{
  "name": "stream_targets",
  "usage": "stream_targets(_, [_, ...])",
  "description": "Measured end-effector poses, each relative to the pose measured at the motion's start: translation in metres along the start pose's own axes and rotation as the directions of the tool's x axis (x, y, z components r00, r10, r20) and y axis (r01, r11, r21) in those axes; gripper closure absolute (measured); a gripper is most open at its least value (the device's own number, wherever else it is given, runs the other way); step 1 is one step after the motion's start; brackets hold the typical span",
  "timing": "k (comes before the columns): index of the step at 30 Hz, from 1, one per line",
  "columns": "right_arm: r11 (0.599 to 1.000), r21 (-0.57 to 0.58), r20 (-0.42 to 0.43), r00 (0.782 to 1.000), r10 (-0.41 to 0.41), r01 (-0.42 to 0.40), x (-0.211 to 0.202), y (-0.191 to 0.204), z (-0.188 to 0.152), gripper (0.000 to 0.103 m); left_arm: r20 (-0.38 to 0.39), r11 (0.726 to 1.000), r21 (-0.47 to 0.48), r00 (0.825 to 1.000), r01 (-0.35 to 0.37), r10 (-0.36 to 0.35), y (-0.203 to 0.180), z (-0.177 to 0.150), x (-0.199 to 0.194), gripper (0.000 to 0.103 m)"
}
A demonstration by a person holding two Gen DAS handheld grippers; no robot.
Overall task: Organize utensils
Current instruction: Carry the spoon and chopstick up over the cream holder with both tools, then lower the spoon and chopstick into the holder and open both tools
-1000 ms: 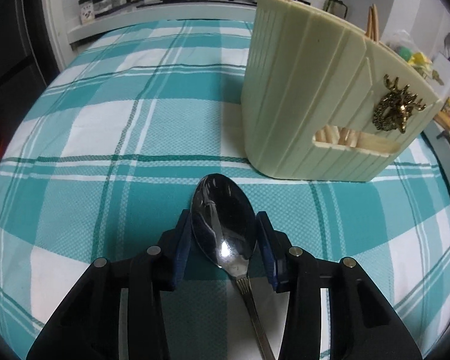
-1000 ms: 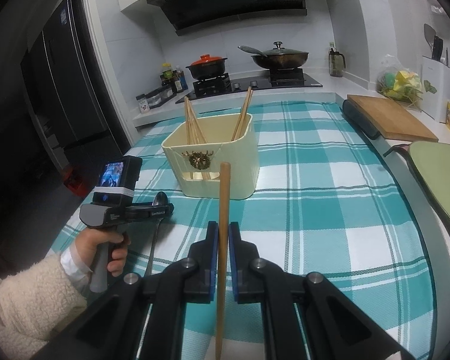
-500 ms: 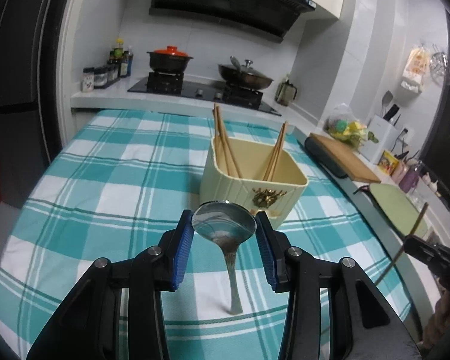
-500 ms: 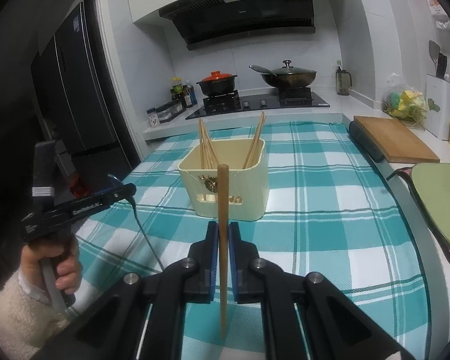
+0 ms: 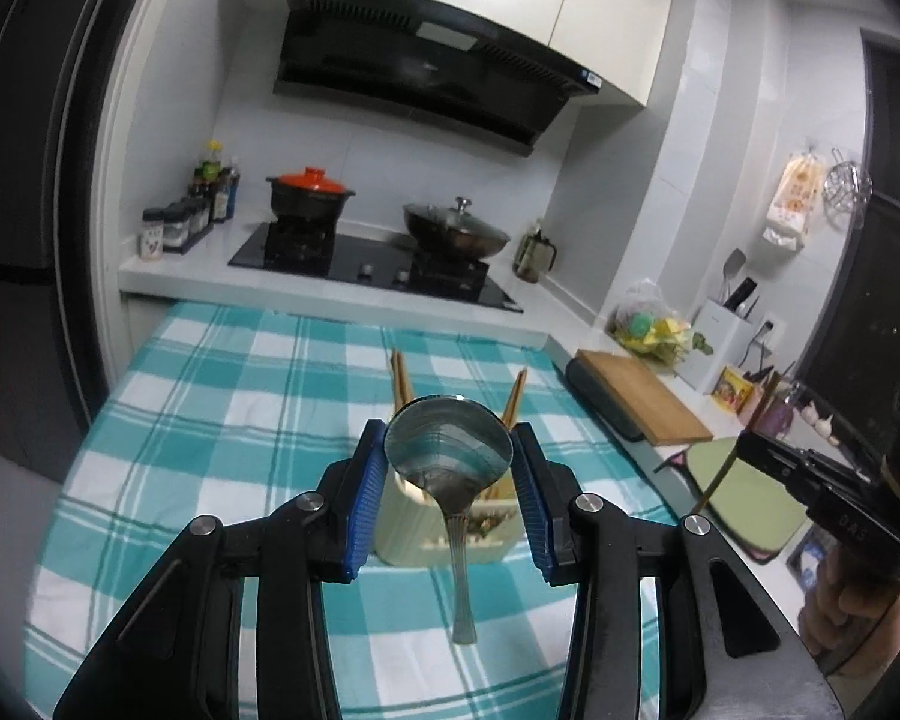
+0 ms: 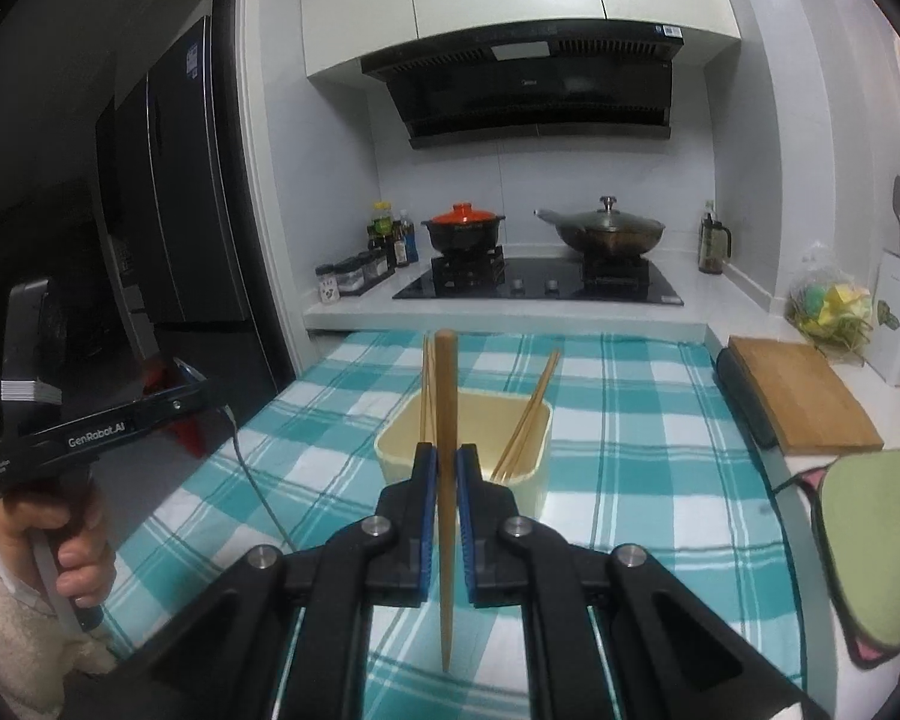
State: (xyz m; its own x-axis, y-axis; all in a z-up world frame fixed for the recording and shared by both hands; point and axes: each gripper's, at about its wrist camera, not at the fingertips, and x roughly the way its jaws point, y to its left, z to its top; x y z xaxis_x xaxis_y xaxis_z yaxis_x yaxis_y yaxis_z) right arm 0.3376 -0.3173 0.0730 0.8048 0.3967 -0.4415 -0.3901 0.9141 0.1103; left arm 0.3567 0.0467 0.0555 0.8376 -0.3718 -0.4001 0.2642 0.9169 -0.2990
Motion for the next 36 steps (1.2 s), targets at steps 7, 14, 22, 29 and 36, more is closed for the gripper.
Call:
stream_targets(7, [1.000, -0.011, 0.148, 0.989, -0.016, 0.018, 0.029, -0.014, 0.088, 0.096, 0.068, 0.998, 0.064, 0.997, -0.029, 0.025, -0.017, 0.072, 0.040, 0.061])
stream_targets(14, [0.999, -0.032, 0.107, 0.994, -0.004, 0.007, 0.103, -0.026, 0.111, 0.096, -0.071, 0.996, 0.084, 0.996, -0.042, 0.048, -0.018, 0.075, 0.128, 0.061])
stream_targets(22, [0.996, 0.084, -0.228, 0.972, 0.052, -0.034, 0.211, -0.047, 0.069, 0.096, -0.282, 0.993, 0.082, 0.954, -0.082, 0.102, 0.000, 0.028, 0.216, 0.061])
stream_targets(29, [0.979, 0.196, -0.330, 0.936, 0.121, -0.057, 0.257, -0.066, 0.039, 0.076, -0.262, 0.985, 0.109, 0.952, -0.132, 0.156, 0.005, 0.017, 0.210, 0.031])
stream_targets(36, [0.994, 0.106, -0.200, 0.980, 0.010, 0.011, 0.198, -0.065, 0.046, 0.043, -0.065, 0.939, 0.240, 0.961, -0.248, 0.270, -0.021, 0.016, 0.141, 0.001])
